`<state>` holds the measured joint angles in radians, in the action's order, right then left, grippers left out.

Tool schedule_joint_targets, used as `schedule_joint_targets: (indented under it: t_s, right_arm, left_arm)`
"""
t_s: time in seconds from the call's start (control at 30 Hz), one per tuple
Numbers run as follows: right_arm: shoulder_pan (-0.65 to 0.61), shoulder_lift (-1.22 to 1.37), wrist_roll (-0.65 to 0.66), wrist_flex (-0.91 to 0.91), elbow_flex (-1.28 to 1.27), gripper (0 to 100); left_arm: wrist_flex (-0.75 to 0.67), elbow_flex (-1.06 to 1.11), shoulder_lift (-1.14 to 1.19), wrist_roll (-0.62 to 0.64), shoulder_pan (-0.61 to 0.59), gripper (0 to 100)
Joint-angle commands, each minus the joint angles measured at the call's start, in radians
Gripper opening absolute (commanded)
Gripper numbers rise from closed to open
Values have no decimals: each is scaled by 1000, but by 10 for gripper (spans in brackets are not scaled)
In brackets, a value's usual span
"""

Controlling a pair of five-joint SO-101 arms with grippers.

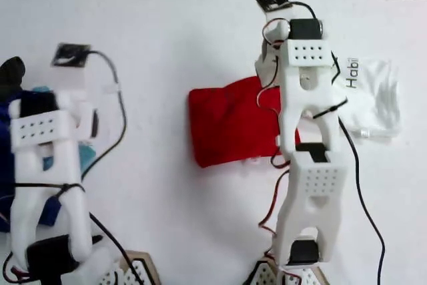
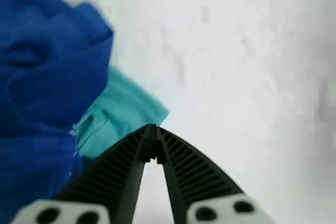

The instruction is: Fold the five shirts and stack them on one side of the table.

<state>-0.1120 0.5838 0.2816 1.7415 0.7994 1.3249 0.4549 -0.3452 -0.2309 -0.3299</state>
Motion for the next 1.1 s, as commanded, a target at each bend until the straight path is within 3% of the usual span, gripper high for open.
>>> schedule_joint_targets:
  t_s: [0.0,0.17,0.4,0.5,0.8,1.07]
  right_arm:
    - [-27,-162,-2,22,-60,24]
    - [-36,-338,-2,-59,-339,24]
    - [-24,-733,6,-549,-1149,23]
    - [-12,-855,8,-697,-1367,22]
    - [2,-894,0,-806,-1574,23]
    - [4,-892,0,-911,-1686,23]
  left_arm:
    - [-18,-76,-29,84,130,27]
    - [-74,-197,110,190,285,27]
    - [-18,-496,488,259,440,27]
    - [8,-638,597,315,497,27]
    - [0,-921,859,416,608,27]
    - [0,-1133,1111,436,597,27]
